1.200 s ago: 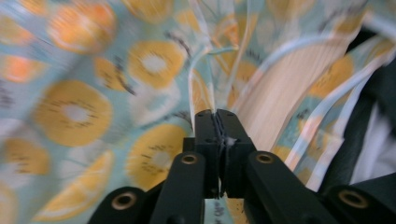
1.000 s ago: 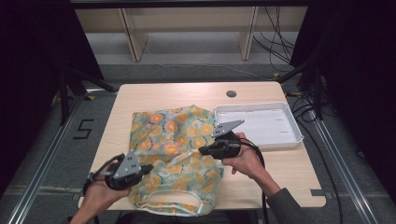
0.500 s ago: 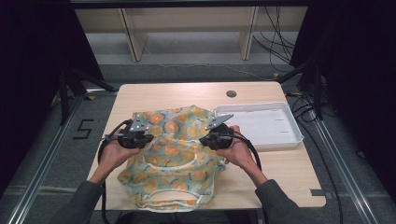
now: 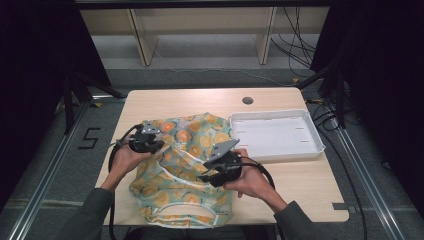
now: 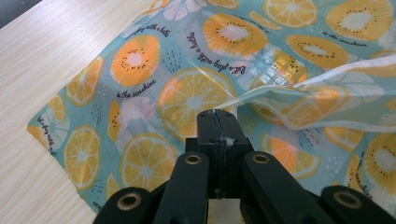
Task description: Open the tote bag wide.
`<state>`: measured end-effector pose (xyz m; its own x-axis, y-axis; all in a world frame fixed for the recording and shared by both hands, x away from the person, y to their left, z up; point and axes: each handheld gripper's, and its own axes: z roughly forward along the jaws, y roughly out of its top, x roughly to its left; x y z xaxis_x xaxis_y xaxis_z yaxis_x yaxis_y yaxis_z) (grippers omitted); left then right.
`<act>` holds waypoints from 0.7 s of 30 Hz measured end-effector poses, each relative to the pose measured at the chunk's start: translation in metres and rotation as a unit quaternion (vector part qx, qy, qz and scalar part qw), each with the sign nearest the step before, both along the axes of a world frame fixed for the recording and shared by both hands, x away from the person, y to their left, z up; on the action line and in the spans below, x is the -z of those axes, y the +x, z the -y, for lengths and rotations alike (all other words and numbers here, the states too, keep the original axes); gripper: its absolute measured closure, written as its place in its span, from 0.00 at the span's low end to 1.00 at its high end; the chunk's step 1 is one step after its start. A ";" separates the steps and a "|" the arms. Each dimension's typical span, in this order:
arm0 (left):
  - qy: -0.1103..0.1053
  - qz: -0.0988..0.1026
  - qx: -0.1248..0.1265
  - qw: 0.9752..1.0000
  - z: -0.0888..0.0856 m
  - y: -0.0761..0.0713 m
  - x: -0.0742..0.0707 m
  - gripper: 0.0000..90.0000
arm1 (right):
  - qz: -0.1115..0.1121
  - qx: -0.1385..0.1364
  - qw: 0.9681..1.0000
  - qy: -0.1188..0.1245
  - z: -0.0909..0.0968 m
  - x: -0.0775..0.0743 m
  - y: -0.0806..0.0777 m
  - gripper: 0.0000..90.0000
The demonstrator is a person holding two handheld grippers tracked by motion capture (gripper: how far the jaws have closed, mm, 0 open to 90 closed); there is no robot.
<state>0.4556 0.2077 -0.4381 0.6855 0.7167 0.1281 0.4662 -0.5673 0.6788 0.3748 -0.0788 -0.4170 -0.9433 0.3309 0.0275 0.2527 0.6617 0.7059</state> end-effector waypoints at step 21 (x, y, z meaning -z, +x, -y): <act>-0.012 -0.035 0.007 0.999 -0.002 0.001 0.005 0.97 | 0.003 -0.018 0.992 -0.129 -0.042 0.061 0.000 0.95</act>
<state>0.4569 0.2102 -0.4427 0.7019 0.7095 0.0630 0.5053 -0.5583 0.6580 0.3750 -0.0366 -0.4776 -0.9547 0.2918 -0.0586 0.2218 0.8287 0.5138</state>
